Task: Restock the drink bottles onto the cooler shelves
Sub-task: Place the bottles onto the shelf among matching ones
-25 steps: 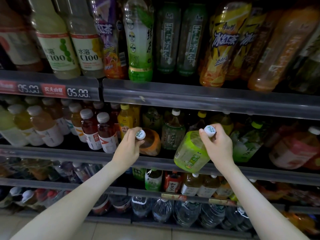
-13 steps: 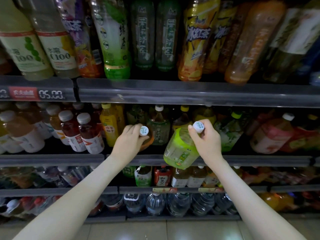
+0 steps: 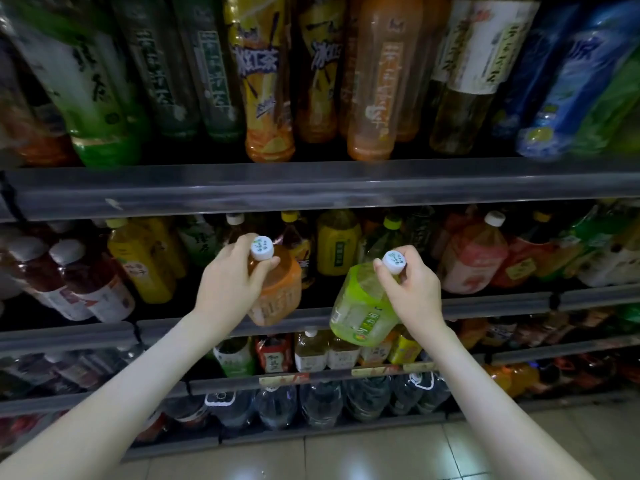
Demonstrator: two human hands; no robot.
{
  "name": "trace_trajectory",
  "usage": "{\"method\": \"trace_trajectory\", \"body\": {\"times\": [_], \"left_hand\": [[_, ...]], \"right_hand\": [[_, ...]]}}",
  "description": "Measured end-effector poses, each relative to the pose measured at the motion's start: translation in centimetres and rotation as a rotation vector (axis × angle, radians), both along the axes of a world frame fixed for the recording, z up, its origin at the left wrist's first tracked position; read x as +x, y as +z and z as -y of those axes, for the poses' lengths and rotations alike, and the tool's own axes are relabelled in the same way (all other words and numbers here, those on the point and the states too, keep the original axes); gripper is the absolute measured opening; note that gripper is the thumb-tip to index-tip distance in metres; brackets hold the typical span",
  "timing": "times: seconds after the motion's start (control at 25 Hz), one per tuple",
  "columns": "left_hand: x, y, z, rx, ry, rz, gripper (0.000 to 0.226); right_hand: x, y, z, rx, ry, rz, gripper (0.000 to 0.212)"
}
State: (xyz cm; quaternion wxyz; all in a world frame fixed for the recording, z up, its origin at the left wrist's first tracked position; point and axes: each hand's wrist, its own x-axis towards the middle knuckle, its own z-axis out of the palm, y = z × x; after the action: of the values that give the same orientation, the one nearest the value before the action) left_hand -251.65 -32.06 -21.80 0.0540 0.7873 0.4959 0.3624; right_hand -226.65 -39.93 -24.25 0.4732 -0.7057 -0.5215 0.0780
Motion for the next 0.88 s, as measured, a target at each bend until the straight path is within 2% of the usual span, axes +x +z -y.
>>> {"method": "trace_trajectory", "body": {"times": [0.2, 0.4, 0.76, 0.88], "left_hand": [[7.0, -0.6, -0.9, -0.161, -0.037, 0.137, 0.041], [12.5, -1.7, -2.8, -0.237, -0.091, 0.134, 0.044], [17.3, -2.7, -3.5, -0.278, -0.159, 0.122, 0.042], [19.5, -2.1, -3.5, -0.375, -0.227, 0.14, 0.038]], "right_hand": [[5.3, 0.5, 1.2, -0.029, 0.023, 0.034, 0.018], [8.9, 1.0, 1.9, -0.012, 0.036, 0.044, 0.017], [11.9, 1.2, 2.2, -0.027, 0.04, 0.032, 0.016], [11.7, 1.5, 1.8, -0.034, 0.077, 0.007, 0.017]]}}
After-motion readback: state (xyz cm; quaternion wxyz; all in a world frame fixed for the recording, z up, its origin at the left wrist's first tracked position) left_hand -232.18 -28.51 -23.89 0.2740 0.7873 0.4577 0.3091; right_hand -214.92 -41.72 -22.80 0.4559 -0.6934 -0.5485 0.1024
